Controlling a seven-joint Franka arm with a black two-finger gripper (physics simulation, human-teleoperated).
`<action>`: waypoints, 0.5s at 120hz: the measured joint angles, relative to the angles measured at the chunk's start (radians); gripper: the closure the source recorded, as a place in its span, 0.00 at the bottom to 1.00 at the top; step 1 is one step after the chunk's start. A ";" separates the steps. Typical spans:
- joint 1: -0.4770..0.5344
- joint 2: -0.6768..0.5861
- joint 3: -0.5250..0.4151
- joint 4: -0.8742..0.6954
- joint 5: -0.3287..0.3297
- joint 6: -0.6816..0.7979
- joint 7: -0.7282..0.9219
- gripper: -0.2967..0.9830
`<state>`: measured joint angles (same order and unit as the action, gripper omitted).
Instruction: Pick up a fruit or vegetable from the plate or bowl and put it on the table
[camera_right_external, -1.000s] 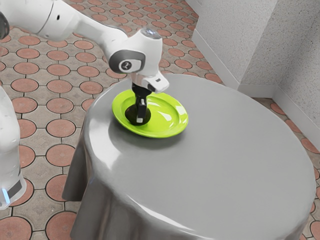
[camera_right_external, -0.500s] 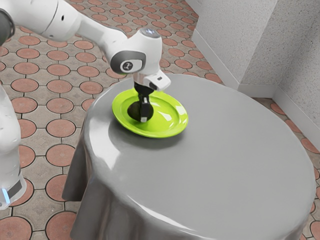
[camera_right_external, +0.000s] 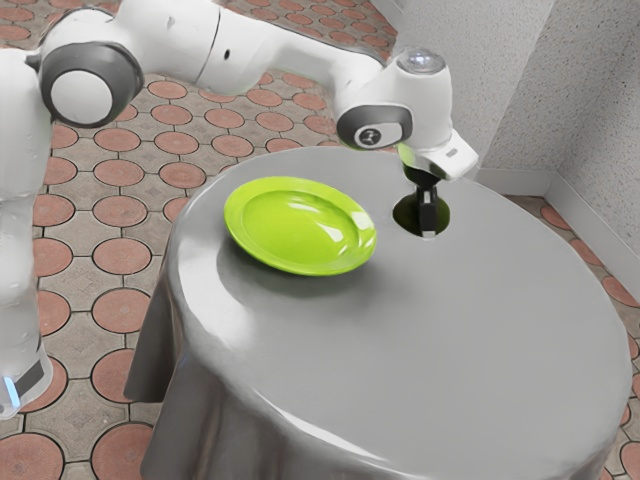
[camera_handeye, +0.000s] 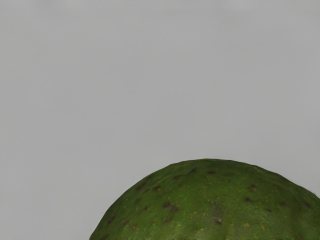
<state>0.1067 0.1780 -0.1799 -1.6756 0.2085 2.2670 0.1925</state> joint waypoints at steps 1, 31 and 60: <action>-0.002 0.011 0.000 0.012 0.001 0.001 -0.001 0.69; -0.038 0.151 0.003 0.164 -0.034 0.047 0.025 0.47; -0.056 0.153 0.007 0.167 -0.077 0.061 0.084 0.28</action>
<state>0.0509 0.3306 -0.1731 -1.5084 0.1314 2.3276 0.2769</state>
